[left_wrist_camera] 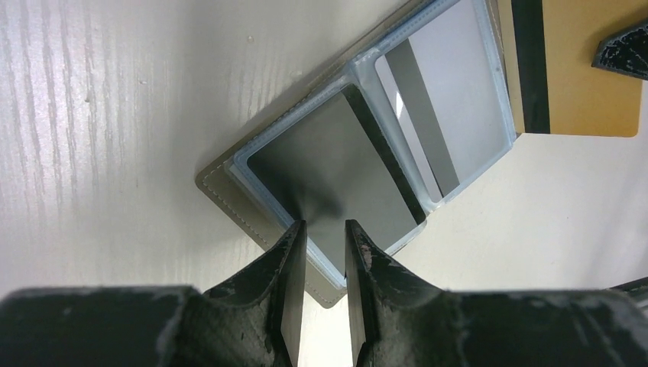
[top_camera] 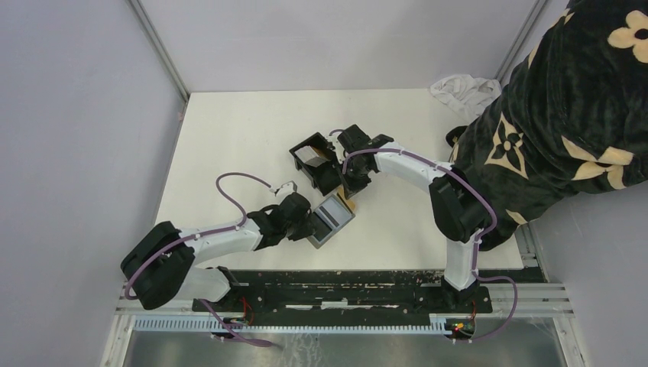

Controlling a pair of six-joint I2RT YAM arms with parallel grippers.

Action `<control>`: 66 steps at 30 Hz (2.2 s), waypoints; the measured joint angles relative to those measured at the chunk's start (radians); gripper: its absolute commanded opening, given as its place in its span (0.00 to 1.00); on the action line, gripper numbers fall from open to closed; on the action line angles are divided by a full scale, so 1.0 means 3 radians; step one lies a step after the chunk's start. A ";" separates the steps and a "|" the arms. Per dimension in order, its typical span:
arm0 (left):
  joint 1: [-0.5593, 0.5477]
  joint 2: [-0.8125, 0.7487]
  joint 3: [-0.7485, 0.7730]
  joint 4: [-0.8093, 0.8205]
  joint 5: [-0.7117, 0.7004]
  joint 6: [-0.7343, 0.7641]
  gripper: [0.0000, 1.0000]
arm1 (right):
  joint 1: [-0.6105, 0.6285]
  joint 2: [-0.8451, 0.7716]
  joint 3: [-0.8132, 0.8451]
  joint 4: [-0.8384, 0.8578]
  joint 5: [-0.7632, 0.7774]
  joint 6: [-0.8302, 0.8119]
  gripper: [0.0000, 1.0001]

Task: Put the credit cards into the card holder
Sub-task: Turn over the card slot in the card holder.

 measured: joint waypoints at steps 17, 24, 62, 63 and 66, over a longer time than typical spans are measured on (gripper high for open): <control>0.0000 0.0098 0.0088 -0.0045 -0.0003 0.0004 0.31 | -0.0050 -0.0149 -0.0210 0.0108 -0.0047 0.0034 0.01; 0.0000 0.0098 0.0088 -0.0046 -0.0005 0.0011 0.31 | -0.0050 -0.0322 -0.0228 0.0117 0.0005 0.0078 0.01; 0.0000 0.0079 0.0050 -0.0036 -0.0008 0.0359 0.30 | 0.0081 -0.0497 -0.0678 0.0511 -0.0158 0.0544 0.01; 0.0000 0.0079 0.0052 -0.0038 -0.0005 0.0380 0.30 | 0.0097 -0.0514 -0.0675 0.0507 -0.0156 0.0552 0.01; 0.0000 0.0093 0.0083 -0.0079 -0.0005 0.0451 0.30 | 0.0160 -0.0542 -0.0617 0.0464 -0.0145 0.0573 0.01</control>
